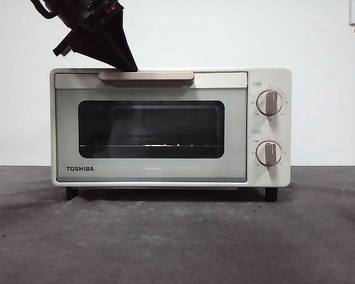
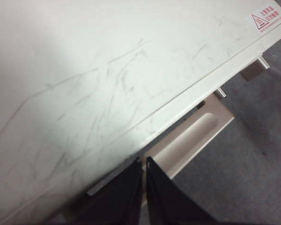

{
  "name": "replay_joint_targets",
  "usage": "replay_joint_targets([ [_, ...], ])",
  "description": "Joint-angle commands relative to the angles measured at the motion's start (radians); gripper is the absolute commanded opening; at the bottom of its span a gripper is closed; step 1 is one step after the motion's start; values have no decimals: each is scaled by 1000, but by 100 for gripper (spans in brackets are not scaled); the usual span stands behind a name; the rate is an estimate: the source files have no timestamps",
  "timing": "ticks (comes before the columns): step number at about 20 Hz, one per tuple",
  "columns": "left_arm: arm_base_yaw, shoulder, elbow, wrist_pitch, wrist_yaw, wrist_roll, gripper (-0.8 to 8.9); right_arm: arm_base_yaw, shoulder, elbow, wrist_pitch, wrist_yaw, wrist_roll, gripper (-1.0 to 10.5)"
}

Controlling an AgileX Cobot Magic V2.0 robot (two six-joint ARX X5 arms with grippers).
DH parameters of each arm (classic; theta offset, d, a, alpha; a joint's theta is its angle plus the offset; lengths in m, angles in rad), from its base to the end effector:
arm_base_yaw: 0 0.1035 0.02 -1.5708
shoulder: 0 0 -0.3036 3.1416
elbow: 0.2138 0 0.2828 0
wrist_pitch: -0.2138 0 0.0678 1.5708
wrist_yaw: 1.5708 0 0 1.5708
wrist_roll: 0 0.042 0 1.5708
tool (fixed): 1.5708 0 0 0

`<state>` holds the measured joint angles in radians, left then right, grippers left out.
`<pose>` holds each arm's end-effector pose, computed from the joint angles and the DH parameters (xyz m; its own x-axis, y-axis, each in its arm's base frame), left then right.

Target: The left arm flap open the oven, the right arm pick bread and place it into oven, the left arm flap close the oven

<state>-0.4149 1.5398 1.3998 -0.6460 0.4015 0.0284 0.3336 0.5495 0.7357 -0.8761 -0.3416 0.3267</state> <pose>0.3300 -0.1633 0.3525 0.4378 -0.6199 -0.6513 0.6419 0.7227 -0.2563 0.0940 0.0475 0.3038 0.5770 0.5545 -0.5997 -0.3304 0.8299 0.4495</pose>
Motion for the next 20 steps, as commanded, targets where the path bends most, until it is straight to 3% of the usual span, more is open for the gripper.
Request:
replay_joint_targets([
  [1,-6,25,22,-18,-2,35,16,5,2,16,6,-23,18,147],
  [5,-21,36,22,-112,-45,94,16,5,2,16,7,-36,26,147],
  [14,-88,35,11,-230,-151,127,17,5,2,16,7,-36,26,147],
  [20,-129,-36,-149,-152,-151,90,17,5,2,16,7,-37,26,147],
])
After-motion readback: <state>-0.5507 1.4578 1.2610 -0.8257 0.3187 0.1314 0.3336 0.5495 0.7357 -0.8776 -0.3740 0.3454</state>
